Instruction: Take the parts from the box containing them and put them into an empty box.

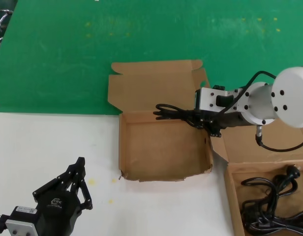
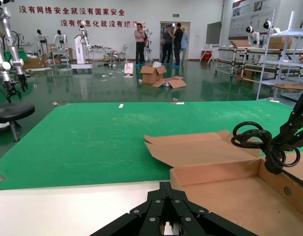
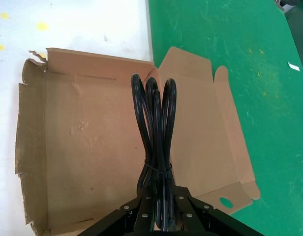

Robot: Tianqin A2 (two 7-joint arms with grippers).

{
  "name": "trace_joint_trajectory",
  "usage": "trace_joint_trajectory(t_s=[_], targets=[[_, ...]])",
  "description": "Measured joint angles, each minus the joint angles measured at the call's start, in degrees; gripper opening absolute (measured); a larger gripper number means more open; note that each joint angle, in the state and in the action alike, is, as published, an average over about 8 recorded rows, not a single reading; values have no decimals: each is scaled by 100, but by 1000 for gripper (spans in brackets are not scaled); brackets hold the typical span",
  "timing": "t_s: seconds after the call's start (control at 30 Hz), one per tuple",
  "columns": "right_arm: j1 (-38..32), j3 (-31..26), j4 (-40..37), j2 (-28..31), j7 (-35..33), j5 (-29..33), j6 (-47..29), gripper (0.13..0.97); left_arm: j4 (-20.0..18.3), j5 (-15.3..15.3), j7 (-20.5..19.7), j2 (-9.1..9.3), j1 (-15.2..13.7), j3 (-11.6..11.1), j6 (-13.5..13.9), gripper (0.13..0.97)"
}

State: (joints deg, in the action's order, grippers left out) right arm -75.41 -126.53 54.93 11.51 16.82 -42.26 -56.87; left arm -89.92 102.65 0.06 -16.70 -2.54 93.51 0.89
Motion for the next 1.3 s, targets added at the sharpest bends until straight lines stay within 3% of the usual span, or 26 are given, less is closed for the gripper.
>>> trace_joint_trajectory(t_s=[0.6, 0.9, 1.3], targets=[[60, 118, 4, -29, 157, -53, 45, 216, 0, 0, 0, 0, 0, 0, 0, 132], [65, 157, -25, -28, 156, -130, 66, 317, 0, 0, 0, 0, 0, 0, 0, 132], [368, 749, 742, 333, 883, -519, 60, 562, 0, 0, 0, 0, 0, 0, 0, 132]])
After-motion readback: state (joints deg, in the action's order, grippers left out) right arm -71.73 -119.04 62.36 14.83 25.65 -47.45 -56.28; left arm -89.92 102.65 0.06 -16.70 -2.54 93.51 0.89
